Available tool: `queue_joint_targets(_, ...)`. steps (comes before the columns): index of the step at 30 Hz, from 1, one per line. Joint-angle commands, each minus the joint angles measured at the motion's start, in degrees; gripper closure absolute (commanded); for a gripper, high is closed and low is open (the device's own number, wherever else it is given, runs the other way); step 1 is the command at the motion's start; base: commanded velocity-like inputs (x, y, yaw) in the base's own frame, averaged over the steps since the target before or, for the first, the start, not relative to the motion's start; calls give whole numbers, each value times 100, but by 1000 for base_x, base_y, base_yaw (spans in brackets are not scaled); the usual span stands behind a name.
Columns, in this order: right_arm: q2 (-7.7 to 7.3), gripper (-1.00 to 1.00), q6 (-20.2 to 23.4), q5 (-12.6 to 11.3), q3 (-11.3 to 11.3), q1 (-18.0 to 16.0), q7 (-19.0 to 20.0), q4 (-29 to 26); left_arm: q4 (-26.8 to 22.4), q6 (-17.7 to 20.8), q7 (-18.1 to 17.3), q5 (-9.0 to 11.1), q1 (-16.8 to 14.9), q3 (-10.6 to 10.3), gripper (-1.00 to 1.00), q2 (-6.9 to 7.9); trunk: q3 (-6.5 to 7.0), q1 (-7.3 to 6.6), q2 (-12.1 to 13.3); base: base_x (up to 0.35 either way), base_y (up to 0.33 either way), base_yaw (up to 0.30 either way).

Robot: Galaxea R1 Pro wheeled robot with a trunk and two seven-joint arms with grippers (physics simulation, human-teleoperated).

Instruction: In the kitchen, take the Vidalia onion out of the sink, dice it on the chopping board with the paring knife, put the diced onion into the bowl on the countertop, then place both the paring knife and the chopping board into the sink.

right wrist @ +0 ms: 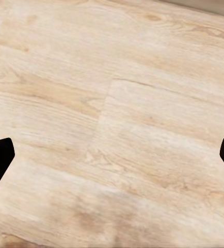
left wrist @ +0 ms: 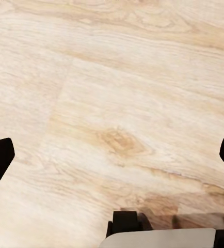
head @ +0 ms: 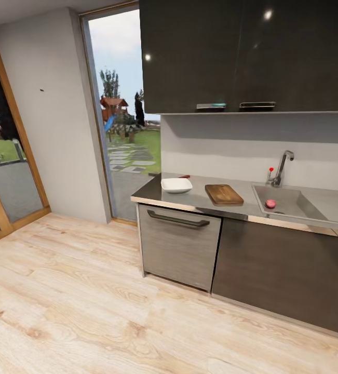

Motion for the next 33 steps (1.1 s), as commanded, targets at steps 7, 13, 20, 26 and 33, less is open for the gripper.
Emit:
queue_joint_targets(7, 1, -100, -20, -3, 1, -3, -17, 20, 0, -17, -3, 3, 1, 3, -100, 0, 2, 0, -3, 77, 208, -179)
queue_joint_targets(13, -5, -100, -19, -4, -2, -3, -17, 28, 0, -18, -3, -2, 1, 3, -100, 2, 15, 0, -3, 119, 261, -232)
queue_joint_targets(20, -6, -100, -19, -3, 0, -3, -17, 33, 2, -18, -3, -2, 1, 3, -100, 2, 32, 0, -3, 152, 200, -237)
queue_joint_targets(26, -6, -100, -22, -4, -2, -3, -17, 33, 8, -16, -3, -2, 1, 3, -100, 1, 47, 0, -3, 198, 23, -254)
queue_joint_targets(33, -6, -100, -24, -3, -3, -3, -17, 36, 80, -10, 0, -10, 1, 3, -100, 0, 67, 0, -3, 205, 2, -266)
